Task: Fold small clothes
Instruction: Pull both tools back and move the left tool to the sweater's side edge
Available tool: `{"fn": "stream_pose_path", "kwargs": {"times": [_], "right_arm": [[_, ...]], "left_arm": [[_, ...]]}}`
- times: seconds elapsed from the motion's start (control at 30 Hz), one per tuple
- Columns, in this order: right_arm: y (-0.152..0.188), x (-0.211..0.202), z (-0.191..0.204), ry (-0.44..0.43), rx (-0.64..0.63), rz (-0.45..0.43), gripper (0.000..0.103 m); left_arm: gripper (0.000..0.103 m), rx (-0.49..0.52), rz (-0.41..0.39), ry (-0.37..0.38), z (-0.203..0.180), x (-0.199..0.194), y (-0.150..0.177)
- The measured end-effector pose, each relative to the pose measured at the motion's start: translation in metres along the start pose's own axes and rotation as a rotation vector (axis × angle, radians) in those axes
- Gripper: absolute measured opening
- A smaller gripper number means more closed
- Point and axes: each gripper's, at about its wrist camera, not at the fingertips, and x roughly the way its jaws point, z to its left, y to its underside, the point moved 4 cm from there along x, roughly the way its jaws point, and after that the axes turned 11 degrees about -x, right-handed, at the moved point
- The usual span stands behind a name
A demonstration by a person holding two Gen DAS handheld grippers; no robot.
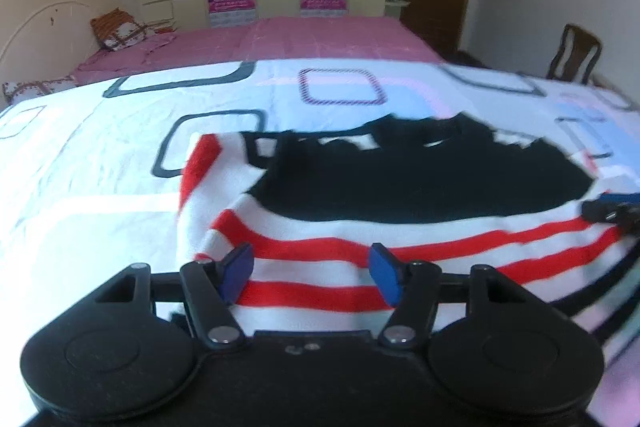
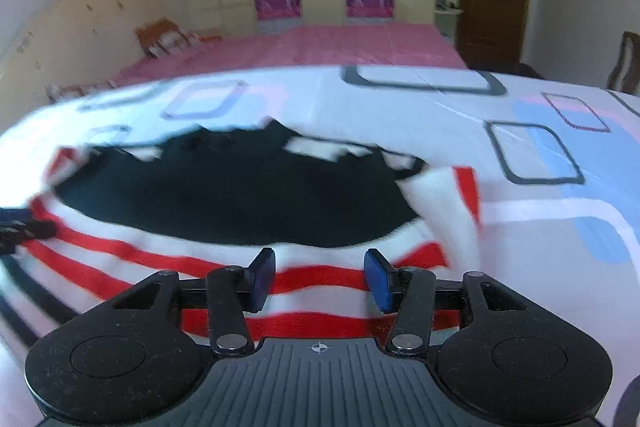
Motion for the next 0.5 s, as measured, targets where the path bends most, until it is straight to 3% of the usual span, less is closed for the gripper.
{"fn": "stream_pose_path", "kwargs": {"times": [0.17, 0.3, 0.5], "right_arm": [[-0.004, -0.004, 0.053, -0.081, -0.055, -0.004, 0.050], [0.003, 0.003, 0.078, -0.087, -0.099, 0.022, 0.050], [0.023, -0.003, 0.054, -0.013, -0.089, 0.041, 0.050]], "left_arm": [[0.063, 0.027, 0.008, 0.061, -0.023, -0.010, 0.010], [0.063, 0.045, 0.032, 0.051, -0.023, -0.006, 0.025], [0.066, 0.017, 0.046, 0.019, 0.008, -0.011, 0.034]]}}
